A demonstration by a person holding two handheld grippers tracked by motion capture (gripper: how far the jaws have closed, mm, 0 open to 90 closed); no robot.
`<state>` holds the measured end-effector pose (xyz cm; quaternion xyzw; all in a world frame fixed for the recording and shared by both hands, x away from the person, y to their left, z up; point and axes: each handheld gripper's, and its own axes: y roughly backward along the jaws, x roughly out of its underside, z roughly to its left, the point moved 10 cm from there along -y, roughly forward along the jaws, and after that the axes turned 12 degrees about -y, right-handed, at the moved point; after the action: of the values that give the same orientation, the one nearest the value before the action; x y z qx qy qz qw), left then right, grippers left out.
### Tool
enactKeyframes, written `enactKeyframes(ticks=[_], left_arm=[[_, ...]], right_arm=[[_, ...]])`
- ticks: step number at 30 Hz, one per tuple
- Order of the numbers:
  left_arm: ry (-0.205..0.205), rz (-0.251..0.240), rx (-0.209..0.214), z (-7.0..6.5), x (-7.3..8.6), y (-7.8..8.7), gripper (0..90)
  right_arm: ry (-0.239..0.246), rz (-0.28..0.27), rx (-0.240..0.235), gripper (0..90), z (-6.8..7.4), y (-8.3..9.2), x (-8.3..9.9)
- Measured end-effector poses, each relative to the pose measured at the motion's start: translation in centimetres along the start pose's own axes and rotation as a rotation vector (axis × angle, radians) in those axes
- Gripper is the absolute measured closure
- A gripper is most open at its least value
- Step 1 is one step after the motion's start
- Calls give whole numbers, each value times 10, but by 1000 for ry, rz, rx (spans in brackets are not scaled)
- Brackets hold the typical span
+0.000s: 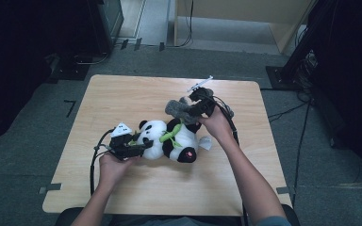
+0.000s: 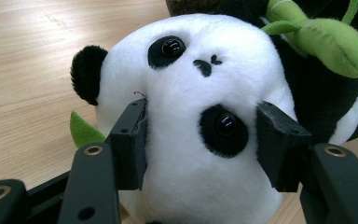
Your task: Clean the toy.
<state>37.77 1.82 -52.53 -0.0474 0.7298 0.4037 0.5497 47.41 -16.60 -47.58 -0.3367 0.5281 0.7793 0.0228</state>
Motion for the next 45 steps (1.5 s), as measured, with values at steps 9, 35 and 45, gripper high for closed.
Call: enactKeyframes(ticks=[9, 35, 45], left_arm=[[-5, -27, 3, 0, -1, 0, 410], [11, -16, -6, 1, -4, 0, 405], [2, -8, 2, 2, -2, 0, 402]], right_arm=[[21, -117, -78, 729, 23, 26, -17], [135, -49, -246, 717, 115, -25, -2], [149, -51, -212, 715, 101, -14, 9]])
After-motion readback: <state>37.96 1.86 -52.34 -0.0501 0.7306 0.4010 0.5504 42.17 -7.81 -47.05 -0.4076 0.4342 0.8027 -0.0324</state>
